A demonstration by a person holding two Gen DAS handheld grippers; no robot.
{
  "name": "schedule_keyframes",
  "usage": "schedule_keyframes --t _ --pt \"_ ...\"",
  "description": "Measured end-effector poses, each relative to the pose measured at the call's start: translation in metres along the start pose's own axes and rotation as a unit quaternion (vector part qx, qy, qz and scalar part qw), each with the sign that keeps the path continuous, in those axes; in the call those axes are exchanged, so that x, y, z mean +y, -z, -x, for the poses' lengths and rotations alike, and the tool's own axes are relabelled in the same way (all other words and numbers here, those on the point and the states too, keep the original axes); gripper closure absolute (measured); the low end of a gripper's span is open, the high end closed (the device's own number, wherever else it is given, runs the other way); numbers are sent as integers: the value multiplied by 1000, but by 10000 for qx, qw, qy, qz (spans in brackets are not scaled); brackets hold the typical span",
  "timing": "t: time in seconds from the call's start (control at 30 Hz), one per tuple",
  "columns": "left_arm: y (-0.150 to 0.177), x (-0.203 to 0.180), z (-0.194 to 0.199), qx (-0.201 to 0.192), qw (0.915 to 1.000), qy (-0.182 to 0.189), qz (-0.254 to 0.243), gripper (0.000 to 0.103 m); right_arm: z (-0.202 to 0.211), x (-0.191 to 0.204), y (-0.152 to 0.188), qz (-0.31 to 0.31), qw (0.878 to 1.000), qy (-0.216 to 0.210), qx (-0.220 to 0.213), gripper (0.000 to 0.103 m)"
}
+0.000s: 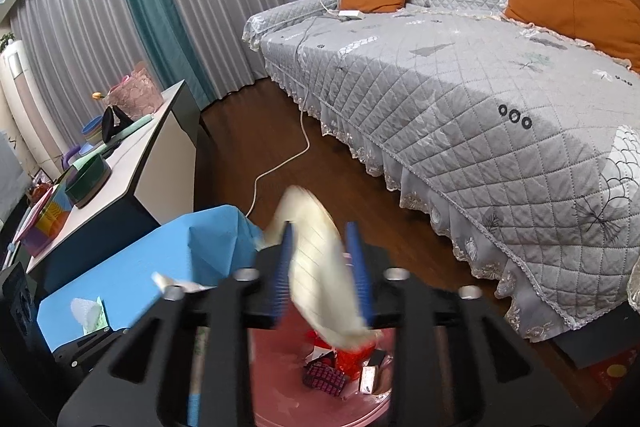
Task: Collect trash
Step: 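Carry both items over the pink bin and open both tools to drop them, then move both tools back over the table toward the blue plastic bag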
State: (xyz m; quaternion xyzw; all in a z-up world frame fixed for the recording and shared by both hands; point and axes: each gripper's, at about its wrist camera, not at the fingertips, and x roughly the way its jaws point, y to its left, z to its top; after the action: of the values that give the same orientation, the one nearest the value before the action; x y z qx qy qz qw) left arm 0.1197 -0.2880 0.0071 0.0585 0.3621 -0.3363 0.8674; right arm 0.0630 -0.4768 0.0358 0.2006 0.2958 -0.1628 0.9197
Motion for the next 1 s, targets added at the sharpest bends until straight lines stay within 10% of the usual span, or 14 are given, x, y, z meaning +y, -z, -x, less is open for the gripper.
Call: schedule_keyframes --t 1.0 --pt "34 106 161 -799 9897 -994 652 96 35 90 19 773 9946 -616 -326 53"
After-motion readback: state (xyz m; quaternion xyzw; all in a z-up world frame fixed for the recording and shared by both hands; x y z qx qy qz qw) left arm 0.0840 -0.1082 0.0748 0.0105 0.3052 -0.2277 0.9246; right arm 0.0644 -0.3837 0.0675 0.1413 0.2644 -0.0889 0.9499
